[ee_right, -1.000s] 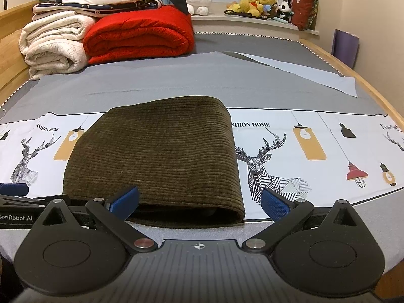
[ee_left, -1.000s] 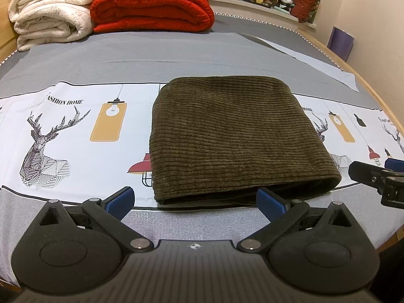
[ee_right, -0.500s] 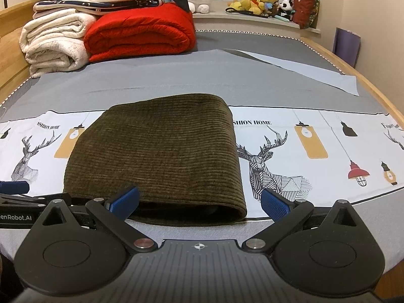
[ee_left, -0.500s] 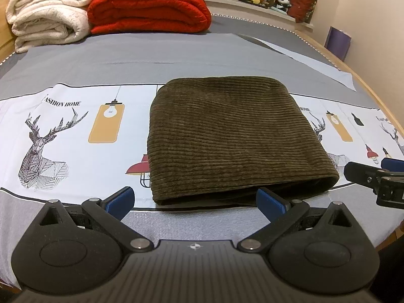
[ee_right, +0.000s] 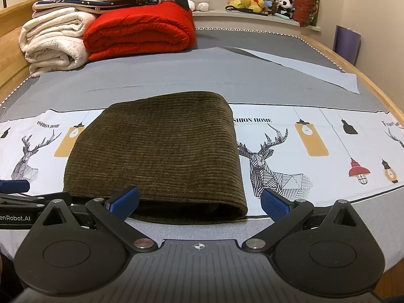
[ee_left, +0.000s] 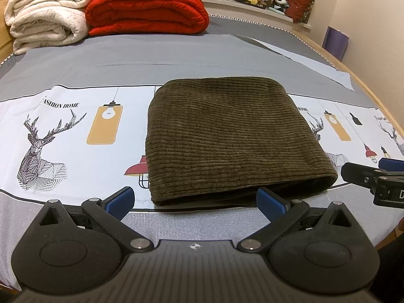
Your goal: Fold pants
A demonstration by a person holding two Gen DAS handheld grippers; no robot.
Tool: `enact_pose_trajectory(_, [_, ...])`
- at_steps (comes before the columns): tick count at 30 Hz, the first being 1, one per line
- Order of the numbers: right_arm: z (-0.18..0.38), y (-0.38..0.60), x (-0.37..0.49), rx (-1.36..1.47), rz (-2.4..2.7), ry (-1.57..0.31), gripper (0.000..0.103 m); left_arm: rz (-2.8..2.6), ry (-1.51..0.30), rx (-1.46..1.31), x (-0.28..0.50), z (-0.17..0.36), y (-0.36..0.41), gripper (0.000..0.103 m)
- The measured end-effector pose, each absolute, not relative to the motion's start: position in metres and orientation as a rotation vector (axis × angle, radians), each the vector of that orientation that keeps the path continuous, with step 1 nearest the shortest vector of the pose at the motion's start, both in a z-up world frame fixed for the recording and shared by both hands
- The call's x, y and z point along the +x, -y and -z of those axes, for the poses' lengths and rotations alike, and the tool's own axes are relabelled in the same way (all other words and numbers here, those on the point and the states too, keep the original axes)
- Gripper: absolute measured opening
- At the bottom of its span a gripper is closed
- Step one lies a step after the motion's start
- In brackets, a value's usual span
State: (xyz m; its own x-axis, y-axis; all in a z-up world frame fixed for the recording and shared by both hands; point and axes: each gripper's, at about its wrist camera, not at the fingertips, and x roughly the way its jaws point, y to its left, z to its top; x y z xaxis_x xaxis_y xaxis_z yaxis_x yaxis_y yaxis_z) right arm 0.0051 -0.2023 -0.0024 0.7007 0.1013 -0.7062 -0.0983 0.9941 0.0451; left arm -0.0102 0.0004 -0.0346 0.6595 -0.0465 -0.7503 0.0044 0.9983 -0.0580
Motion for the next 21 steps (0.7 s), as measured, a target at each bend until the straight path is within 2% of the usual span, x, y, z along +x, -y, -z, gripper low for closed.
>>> enact_pose_trajectory(21, [0.0053, 0.2027, 0.007, 0.011, -0.109, -0.803, 0.102, 0.035, -0.847, -0.051, -0.0106, 0.0357, -0.0007, 0.103])
